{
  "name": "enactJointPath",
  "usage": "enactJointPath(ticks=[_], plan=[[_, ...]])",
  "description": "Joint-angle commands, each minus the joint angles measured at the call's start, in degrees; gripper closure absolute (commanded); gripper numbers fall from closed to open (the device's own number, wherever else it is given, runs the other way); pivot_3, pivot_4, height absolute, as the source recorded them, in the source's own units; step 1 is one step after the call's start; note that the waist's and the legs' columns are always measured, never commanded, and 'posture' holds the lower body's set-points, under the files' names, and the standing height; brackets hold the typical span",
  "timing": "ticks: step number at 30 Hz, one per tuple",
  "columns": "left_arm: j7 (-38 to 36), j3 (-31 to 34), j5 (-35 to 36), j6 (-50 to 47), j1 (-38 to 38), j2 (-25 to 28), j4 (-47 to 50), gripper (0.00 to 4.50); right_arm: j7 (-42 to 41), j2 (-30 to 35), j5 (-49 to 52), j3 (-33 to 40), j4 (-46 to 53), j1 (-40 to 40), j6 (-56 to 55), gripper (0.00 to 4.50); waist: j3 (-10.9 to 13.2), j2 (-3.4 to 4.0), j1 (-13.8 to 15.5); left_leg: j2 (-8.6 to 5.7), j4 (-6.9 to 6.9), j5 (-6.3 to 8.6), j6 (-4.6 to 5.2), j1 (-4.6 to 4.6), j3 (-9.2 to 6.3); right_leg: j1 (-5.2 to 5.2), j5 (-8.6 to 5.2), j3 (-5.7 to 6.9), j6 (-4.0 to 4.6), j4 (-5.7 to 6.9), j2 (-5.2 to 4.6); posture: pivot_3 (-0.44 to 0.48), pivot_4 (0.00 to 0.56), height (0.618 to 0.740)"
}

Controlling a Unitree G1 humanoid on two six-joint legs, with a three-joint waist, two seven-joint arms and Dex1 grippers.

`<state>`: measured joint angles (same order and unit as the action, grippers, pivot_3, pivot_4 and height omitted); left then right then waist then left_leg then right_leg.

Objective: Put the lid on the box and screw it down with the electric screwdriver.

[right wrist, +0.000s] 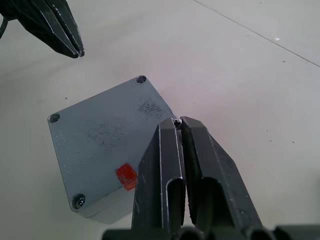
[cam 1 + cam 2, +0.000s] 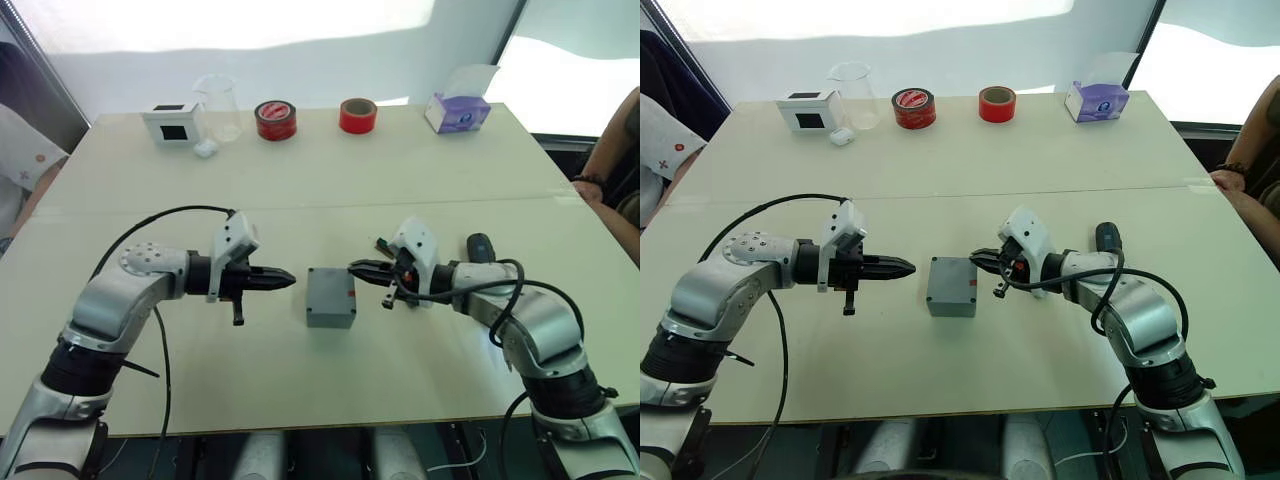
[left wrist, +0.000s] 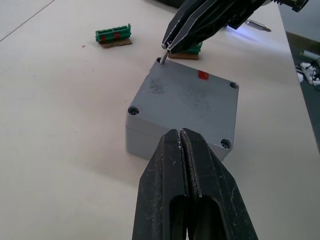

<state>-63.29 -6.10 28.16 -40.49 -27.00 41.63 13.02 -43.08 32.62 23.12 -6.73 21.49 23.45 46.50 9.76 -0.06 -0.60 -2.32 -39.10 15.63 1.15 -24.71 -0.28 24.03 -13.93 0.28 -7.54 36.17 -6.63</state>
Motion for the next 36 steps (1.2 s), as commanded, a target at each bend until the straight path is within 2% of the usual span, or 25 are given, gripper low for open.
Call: enactJointPath(ticks=[1,16,19,25,28,36], plan=[[0.3,0.4,0.1,1.1,0.4,-0.1,0.9,4.50,-0.2,0.4,-0.4,-0.3,0.1,0.8,-1.3,4.41,0.0,0.00,0.0,0.00,0.00,0.00,0.00,0.00,0.00,0.00,0.00,0.00,0.00,0.00,0.00,0.000,0.150,0.740],[0.6,0.5,0.6,0.4,-0.3,-0.2,1.6,4.50,-0.4,0.6,-0.6,-1.1,-1.1,0.8,-1.1,4.41,0.0,0.00,0.0,0.00,0.00,0.00,0.00,0.00,0.00,0.00,0.00,0.00,0.00,0.00,0.00,0.000,0.150,0.740],[1.1,0.7,1.0,0.0,-0.4,-0.6,2.0,4.50,-0.7,1.2,-0.5,-0.9,-1.2,0.7,-1.0,3.67,0.0,0.00,0.0,0.00,0.00,0.00,0.00,0.00,0.00,0.00,0.00,0.00,0.00,0.00,0.00,0.000,0.150,0.740],[2.0,0.9,1.0,0.9,-0.7,-1.9,2.2,4.50,-0.7,2.8,-0.5,0.3,-1.7,1.2,-0.3,1.13,0.0,0.00,0.0,0.00,0.00,0.00,0.00,0.00,0.00,0.00,0.00,0.00,0.00,0.00,0.00,0.000,0.150,0.740],[2.0,1.5,2.2,0.4,-1.1,-2.7,2.5,4.50,-1.1,3.8,2.7,4.1,-1.2,1.7,2.5,0.20,0.0,0.00,0.1,0.00,0.00,0.00,0.00,0.00,0.00,-0.01,0.00,0.00,0.00,0.00,-0.01,0.000,0.150,0.740],[0.3,0.2,4.5,-0.5,-3.4,-2.2,5.2,4.50,1.8,9.4,12.1,18.1,-3.2,7.6,19.9,0.09,0.0,0.00,0.1,0.01,-0.01,0.00,0.00,0.00,-0.01,-0.01,0.00,0.00,0.00,-0.01,-0.01,0.000,0.150,0.740]])
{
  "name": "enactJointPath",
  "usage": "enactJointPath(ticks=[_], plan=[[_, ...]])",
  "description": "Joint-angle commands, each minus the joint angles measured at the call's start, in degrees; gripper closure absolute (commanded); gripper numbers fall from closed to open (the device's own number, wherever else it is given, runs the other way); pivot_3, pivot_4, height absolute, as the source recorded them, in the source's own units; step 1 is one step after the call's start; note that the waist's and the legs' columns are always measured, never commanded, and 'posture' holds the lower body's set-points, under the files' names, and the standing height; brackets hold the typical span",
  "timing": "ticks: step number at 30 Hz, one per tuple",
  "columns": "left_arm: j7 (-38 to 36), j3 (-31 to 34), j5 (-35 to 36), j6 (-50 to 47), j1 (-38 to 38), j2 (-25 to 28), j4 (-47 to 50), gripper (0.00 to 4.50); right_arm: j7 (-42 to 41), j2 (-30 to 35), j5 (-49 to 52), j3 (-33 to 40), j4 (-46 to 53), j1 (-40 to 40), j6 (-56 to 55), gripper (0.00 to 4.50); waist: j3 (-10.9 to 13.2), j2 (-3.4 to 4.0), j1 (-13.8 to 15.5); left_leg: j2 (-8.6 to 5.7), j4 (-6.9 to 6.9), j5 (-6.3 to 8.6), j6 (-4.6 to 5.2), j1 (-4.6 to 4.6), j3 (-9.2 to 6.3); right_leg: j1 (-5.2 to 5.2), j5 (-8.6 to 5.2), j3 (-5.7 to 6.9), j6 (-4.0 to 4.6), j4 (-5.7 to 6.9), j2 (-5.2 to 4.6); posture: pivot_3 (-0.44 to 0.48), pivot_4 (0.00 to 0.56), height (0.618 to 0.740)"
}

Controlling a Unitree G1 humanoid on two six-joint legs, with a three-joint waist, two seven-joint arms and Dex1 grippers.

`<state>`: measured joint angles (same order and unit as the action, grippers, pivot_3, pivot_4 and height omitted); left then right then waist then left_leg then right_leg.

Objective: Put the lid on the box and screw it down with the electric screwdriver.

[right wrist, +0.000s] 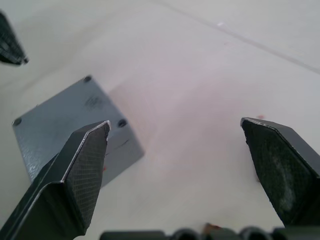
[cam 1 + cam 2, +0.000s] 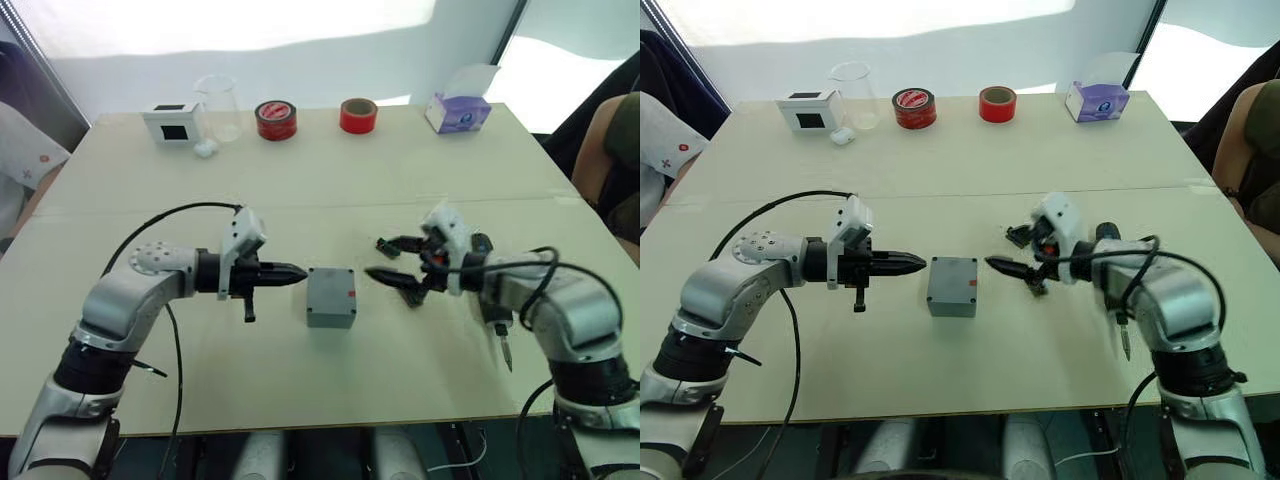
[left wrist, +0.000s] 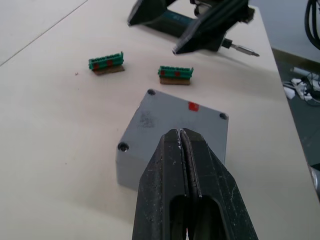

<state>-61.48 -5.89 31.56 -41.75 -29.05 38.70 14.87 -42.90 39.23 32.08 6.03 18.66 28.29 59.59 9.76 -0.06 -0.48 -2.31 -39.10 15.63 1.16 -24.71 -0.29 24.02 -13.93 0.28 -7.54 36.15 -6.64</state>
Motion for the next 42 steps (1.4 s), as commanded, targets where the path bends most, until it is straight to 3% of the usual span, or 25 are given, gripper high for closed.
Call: enactJointPath(ticks=[1,7,11,15,20,33,42], plan=[[-2.1,-0.5,1.1,0.8,-1.8,0.9,4.1,4.50,2.1,4.1,4.1,6.9,-0.9,4.1,9.8,0.09,0.0,0.00,0.0,0.00,0.00,0.00,0.00,0.00,0.01,0.00,0.00,0.00,0.00,0.00,0.00,0.000,0.150,0.740],[-3.6,-1.7,2.0,0.3,-3.5,1.4,7.7,4.50,5.9,12.2,2.6,8.3,-9.6,10.1,22.0,0.09,0.0,0.01,0.0,0.00,0.01,0.01,0.02,0.00,0.02,-0.02,0.00,0.00,0.01,-0.02,-0.02,0.000,0.150,0.740],[-3.7,-3.0,2.4,0.7,-4.7,0.0,8.1,4.50,4.7,21.9,-0.3,0.2,-15.5,9.5,25.5,0.09,0.0,0.01,0.4,-0.03,0.02,0.03,0.05,0.00,0.05,-0.02,-0.01,0.00,0.01,-0.05,-0.07,0.000,0.150,0.740],[-4.3,-5.3,0.9,2.5,-5.2,-1.7,6.5,4.50,3.3,26.4,0.4,-6.3,-21.7,12.5,32.5,0.09,0.0,0.02,-0.1,0.01,0.00,0.05,0.08,0.00,0.13,-0.04,0.00,-0.03,0.01,-0.07,-0.05,0.000,0.150,0.740],[-5.1,-6.0,0.3,4.0,-5.0,-1.3,6.4,4.50,0.3,30.1,4.4,-13.7,-27.7,16.9,32.9,0.09,0.0,0.06,-0.2,0.01,0.02,0.05,0.09,0.01,0.16,0.00,-0.01,-0.05,0.01,-0.09,-0.05,0.000,0.150,0.740],[-1.9,-4.0,-1.0,3.9,-0.4,2.1,10.3,4.50,-3.1,28.3,4.3,-25.4,-33.9,23.8,32.9,0.09,0.0,0.05,-0.2,0.01,0.02,0.06,0.11,-0.01,0.16,0.01,0.00,-0.05,0.00,-0.11,-0.06,0.000,0.150,0.740],[0.9,-3.4,0.8,2.3,1.4,2.1,13.3,4.50,-4.5,24.9,0.4,-32.1,-32.8,21.8,30.5,0.09,0.0,0.05,-0.1,0.00,0.01,0.06,0.11,-0.01,0.15,0.00,0.00,-0.04,0.00,-0.10,-0.06,0.000,0.150,0.740]])
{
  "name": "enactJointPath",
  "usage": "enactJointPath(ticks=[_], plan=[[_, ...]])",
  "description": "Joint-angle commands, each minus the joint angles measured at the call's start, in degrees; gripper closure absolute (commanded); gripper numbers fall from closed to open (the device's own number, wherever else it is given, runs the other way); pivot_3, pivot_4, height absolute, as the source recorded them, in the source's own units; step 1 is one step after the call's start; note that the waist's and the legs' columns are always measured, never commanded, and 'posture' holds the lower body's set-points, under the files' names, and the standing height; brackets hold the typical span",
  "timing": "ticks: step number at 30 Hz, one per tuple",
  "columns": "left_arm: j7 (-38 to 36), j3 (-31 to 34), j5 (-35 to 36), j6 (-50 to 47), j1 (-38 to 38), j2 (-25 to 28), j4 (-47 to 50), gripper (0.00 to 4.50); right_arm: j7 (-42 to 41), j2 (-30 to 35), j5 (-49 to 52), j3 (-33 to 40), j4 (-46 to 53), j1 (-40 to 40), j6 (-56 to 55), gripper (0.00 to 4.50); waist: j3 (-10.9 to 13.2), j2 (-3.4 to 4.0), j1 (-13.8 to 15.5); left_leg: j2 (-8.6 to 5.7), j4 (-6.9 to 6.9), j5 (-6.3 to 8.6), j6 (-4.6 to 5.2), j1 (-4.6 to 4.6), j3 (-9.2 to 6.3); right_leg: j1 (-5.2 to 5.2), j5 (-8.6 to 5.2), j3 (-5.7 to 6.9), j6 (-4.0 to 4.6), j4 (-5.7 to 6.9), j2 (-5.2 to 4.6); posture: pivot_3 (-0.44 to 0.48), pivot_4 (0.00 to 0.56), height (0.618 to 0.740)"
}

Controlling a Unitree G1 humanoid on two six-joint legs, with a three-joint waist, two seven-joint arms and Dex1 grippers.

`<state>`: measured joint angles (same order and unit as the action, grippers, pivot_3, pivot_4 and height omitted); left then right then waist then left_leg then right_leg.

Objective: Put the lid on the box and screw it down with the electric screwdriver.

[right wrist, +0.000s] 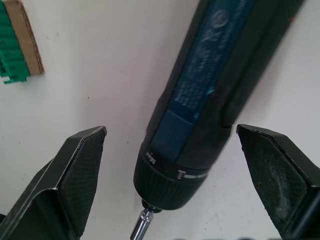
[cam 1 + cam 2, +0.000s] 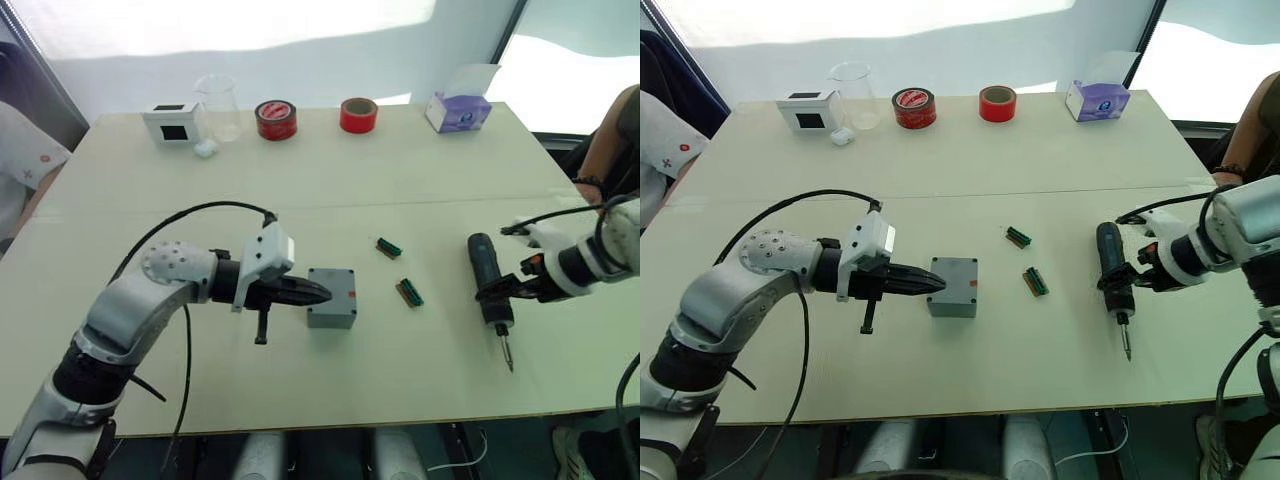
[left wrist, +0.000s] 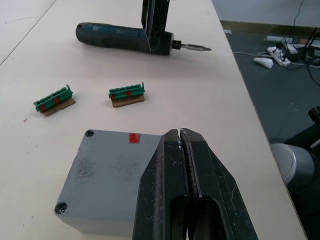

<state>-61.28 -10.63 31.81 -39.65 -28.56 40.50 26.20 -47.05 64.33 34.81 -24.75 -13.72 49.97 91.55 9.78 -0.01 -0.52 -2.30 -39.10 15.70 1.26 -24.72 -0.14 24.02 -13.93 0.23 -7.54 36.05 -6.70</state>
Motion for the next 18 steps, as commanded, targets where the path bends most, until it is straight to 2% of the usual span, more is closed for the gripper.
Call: enactJointPath(ticks=[1,3,6,8,9,15,18], plan=[[1.2,1.7,0.6,0.2,1.3,0.3,2.0,4.50,-0.3,-0.3,-3.1,-2.0,-0.6,-0.2,-2.0,0.34,0.0,-0.01,-0.1,0.00,0.00,0.00,0.00,0.00,0.00,0.00,0.00,0.00,0.00,0.00,0.00,0.000,0.150,0.740],[1.8,2.3,0.5,0.2,2.0,0.6,2.1,4.50,-0.5,-0.5,-4.0,-2.6,-0.6,-0.6,-2.1,0.85,0.0,-0.03,0.0,0.01,-0.01,0.00,0.00,0.00,-0.01,-0.01,0.00,0.01,0.00,0.00,0.02,0.000,0.150,0.740],[2.2,2.7,0.5,0.4,2.4,1.1,2.3,4.50,-1.1,-0.8,-4.7,-2.7,-0.2,-0.7,-1.7,1.86,0.0,-0.04,0.1,0.00,-0.03,0.00,0.00,0.00,-0.02,-0.03,0.00,0.01,0.00,0.00,0.01,0.000,0.150,0.740],[2.6,3.4,0.4,0.3,2.8,1.5,2.0,4.50,-0.9,-2.3,-5.4,-2.7,-0.8,-0.3,-1.8,2.52,0.0,-0.06,-0.1,0.00,-0.03,0.00,0.00,0.00,-0.02,-0.02,0.00,0.01,0.00,0.00,0.01,0.000,0.150,0.740],[3.1,3.9,0.3,0.2,3.0,1.8,1.8,4.50,-0.5,-3.5,-6.0,-2.5,-1.7,0.0,-2.1,2.72,0.0,-0.09,-0.1,0.01,-0.03,0.00,0.00,0.00,-0.02,-0.02,0.00,0.01,0.00,0.00,0.02,0.000,0.150,0.740],[4.2,7.4,0.8,-0.6,4.2,3.9,-0.2,4.50,1.2,-6.3,-9.2,1.3,-5.9,1.5,-3.6,2.73,-0.2,-0.62,-0.5,0.14,0.02,0.02,-0.01,0.56,-0.06,-0.57,0.00,0.02,0.01,-0.13,0.18,0.000,0.150,0.740],[4.0,9.2,1.0,-0.7,4.2,4.9,-2.3,4.50,3.8,-5.3,-13.7,2.8,-5.8,1.8,-11.4,2.73,-0.2,-0.61,-0.4,0.13,0.02,0.02,-0.01,0.62,-0.06,-0.62,0.00,0.01,0.01,-0.12,0.17,0.000,0.150,0.740]])
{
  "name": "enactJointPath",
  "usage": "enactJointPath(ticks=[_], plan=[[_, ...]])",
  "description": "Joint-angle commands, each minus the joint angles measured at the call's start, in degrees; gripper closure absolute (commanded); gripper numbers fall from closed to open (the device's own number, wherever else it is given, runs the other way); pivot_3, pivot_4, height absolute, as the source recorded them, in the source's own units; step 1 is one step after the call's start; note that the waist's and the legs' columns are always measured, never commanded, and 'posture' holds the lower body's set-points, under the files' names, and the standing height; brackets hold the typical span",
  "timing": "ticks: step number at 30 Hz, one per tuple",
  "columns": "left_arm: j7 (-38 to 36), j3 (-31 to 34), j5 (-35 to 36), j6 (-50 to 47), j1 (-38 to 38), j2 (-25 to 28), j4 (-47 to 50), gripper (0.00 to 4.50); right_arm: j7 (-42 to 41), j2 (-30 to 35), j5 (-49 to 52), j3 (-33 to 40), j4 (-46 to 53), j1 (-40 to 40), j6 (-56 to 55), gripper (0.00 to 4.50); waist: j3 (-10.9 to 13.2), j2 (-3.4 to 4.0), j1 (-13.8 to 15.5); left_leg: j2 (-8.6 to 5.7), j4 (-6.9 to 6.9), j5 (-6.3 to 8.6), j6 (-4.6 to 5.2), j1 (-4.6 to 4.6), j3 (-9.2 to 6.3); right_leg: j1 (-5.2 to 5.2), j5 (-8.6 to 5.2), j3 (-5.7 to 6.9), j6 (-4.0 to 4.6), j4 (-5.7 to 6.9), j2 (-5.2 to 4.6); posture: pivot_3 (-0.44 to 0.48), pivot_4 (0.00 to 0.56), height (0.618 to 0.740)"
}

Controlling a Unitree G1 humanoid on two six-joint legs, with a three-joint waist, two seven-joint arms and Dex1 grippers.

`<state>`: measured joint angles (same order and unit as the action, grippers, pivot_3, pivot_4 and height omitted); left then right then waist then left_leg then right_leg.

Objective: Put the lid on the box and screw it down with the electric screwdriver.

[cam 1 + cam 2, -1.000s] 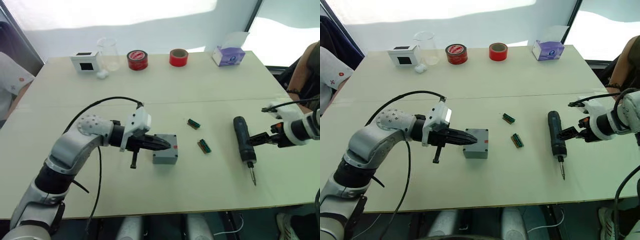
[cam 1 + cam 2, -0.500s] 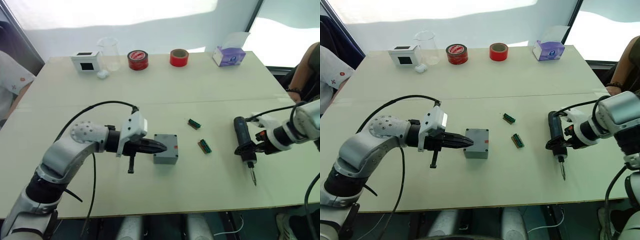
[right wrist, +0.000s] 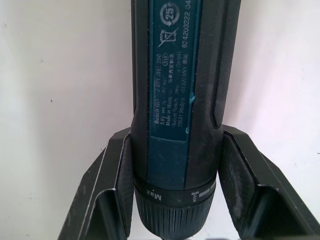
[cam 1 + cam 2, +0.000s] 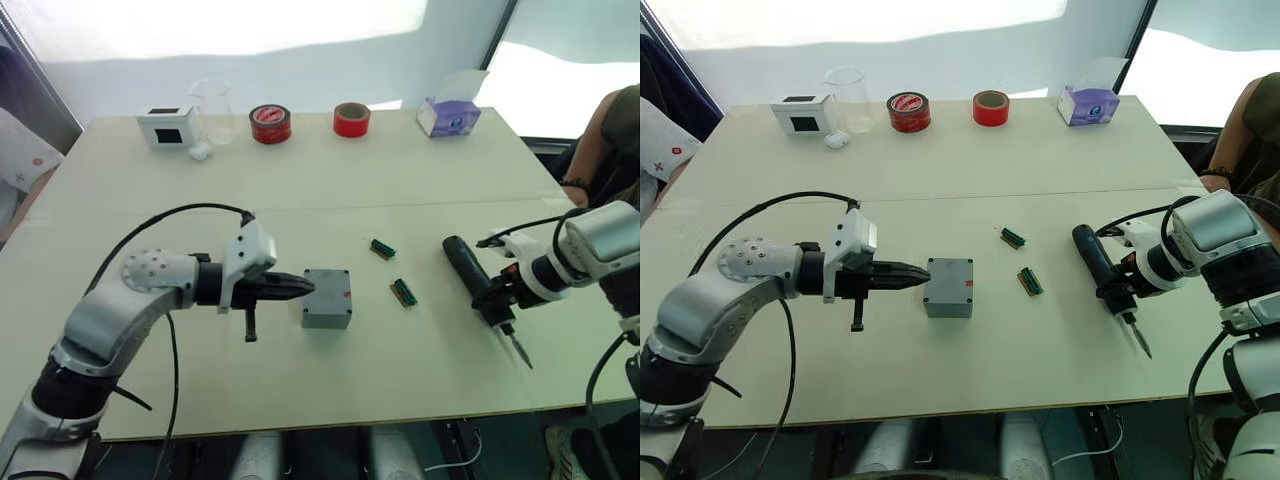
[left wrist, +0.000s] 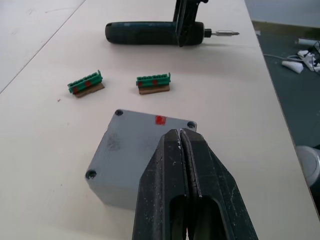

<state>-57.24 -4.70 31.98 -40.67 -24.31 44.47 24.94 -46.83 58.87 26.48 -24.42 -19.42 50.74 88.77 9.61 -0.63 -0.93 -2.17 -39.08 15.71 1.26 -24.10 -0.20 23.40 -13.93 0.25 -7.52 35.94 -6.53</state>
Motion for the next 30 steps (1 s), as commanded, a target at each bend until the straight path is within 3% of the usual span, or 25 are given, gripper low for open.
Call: enactJointPath(ticks=[1,4,8,10,14,18,25,30], plan=[[-0.5,3.6,0.4,0.8,0.1,1.5,-2.2,4.50,4.3,0.2,-5.6,5.0,0.6,1.7,-10.8,2.73,0.0,0.03,0.0,-0.02,-0.01,0.00,0.00,0.00,0.01,0.02,0.00,0.00,0.00,0.01,-0.02,0.000,0.150,0.740],[-0.7,5.0,0.1,2.1,0.2,1.0,-7.0,4.50,7.4,-2.0,-2.2,22.1,10.4,-1.4,-25.2,2.73,0.3,0.54,0.3,-0.12,-0.01,0.00,-0.01,-0.17,0.08,0.23,0.01,-0.02,-0.02,0.09,-0.14,0.000,0.150,0.740],[-1.1,4.0,0.5,1.4,-1.5,0.7,-7.7,4.50,14.2,-16.6,11.9,49.0,25.3,-6.7,-25.4,2.73,0.4,0.60,0.3,0.00,0.14,-0.27,-0.45,-0.75,0.13,0.95,0.01,-0.07,-0.04,0.27,-0.02,0.000,0.150,0.740],[-2.0,2.6,0.4,1.3,-3.1,0.0,-8.4,4.50,16.8,-24.0,19.8,55.6,33.2,-10.6,-23.6,2.73,0.3,0.51,0.6,0.04,0.20,-0.31,-0.51,-0.84,0.00,0.96,0.01,-0.01,-0.04,0.28,0.04,0.000,0.150,0.740],[-4.1,0.2,-0.2,2.0,-6.0,-1.8,-11.3,4.50,19.9,-32.6,26.5,56.6,44.5,-17.6,-27.3,2.73,0.2,0.42,1.7,-0.10,-0.02,-0.15,-0.25,-0.86,-0.11,0.73,0.02,0.06,-0.03,0.27,-0.06,0.000,0.150,0.740],[-6.7,-4.3,-3.0,4.3,-9.1,-3.9,-14.5,4.50,23.6,-37.9,27.9,51.2,51.0,-21.5,-30.2,2.73,0.3,0.49,1.6,-0.27,-0.10,-0.07,-0.06,-0.86,-0.03,0.83,0.06,-0.04,-0.04,0.30,-0.20,0.000,0.150,0.740],[-8.9,-8.6,-5.2,6.9,-12.2,-9.8,-18.9,4.50,28.1,-38.4,23.2,42.9,52.8,-26.1,-33.7,2.73,0.3,0.49,1.2,-0.16,-0.05,-0.18,-0.25,-0.85,-0.06,0.89,0.04,-0.03,-0.03,0.31,-0.03,0.000,0.150,0.740],[-9.9,-13.6,-11.9,12.9,-13.7,-12.5,-25.2,4.50,28.1,-41.3,22.3,38.9,53.6,-27.8,-38.1,2.73,0.3,0.50,1.1,-0.15,-0.06,-0.13,-0.16,-0.85,-0.06,0.90,0.04,-0.03,-0.03,0.31,-0.02,0.000,0.150,0.740]])
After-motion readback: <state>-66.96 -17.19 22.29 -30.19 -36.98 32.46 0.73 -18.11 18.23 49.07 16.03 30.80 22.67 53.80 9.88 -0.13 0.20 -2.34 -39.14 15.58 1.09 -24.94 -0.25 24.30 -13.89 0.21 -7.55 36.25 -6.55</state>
